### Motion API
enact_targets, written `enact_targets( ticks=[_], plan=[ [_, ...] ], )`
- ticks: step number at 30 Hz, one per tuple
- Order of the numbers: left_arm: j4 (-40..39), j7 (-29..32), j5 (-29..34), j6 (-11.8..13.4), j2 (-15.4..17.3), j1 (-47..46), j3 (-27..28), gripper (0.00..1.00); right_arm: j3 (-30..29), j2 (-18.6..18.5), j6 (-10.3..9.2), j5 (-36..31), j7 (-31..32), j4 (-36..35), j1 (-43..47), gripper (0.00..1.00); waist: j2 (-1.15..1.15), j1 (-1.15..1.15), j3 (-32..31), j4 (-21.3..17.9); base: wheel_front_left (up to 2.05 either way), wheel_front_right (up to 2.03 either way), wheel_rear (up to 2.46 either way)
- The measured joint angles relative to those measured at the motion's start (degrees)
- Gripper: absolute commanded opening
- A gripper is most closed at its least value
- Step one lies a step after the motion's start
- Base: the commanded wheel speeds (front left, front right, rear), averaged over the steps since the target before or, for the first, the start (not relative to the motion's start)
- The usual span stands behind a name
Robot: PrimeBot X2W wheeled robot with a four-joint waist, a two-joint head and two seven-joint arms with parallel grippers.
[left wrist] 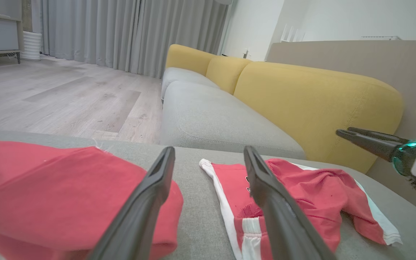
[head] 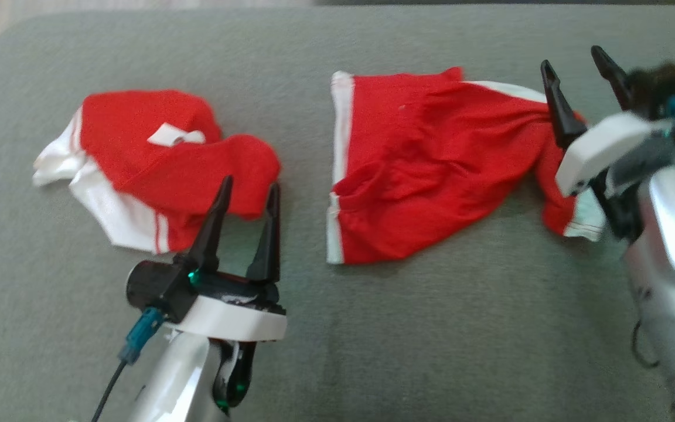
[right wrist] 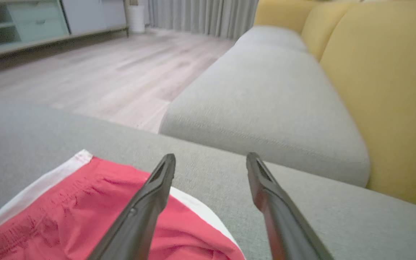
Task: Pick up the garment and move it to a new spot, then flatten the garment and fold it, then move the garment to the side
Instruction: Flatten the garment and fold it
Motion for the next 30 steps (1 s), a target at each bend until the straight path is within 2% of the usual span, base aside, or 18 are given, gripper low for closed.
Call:
enact_targets(
  ticks=[7,15,19,20,21,25,30],
  plan=[
    [0.2,0.0,-2.0,0.6,0.0,-1.5,-3.1,1.0,12.4,-6.7,0.0,9.4,8.4,11.5,-7.8,1.0,0.0,-0.01,2.7,5.3,0.0,0.0,0.0],
    [0.2,0.0,-2.5,1.2,-0.1,-2.1,-4.9,1.0,23.9,-12.7,0.0,20.5,13.8,16.6,-12.5,1.0,0.0,-0.01,4.8,9.2,0.0,0.0,0.0],
    [0.1,0.0,-2.5,1.6,-0.1,-2.6,-5.2,1.0,26.9,-13.7,0.0,23.8,14.7,17.7,-13.3,1.0,0.0,-0.01,5.2,9.8,0.0,0.0,0.0],
    [0.1,0.0,-2.5,1.6,-0.1,-2.6,-5.2,1.0,27.9,-13.8,0.0,24.7,14.8,17.9,-13.5,0.34,0.0,-0.01,5.2,9.8,0.0,0.0,0.0],
    [0.1,0.0,-2.5,1.6,-0.1,-2.6,-5.2,1.0,28.7,-13.9,0.0,25.6,14.8,18.0,-13.6,0.0,0.0,-0.02,5.2,9.7,0.0,0.0,0.0],
    [0.1,0.0,-2.5,1.6,-0.1,-2.6,-5.1,1.0,30.8,-14.0,0.0,28.2,12.0,18.4,-14.4,0.0,0.0,-0.02,5.1,9.0,0.0,0.0,0.0],
    [0.1,0.0,-2.5,1.7,-0.1,-2.5,-4.3,1.0,31.9,-13.9,0.0,29.6,4.2,19.1,-16.2,0.0,0.0,-0.02,4.2,7.8,0.0,0.0,0.0]
  ],
)
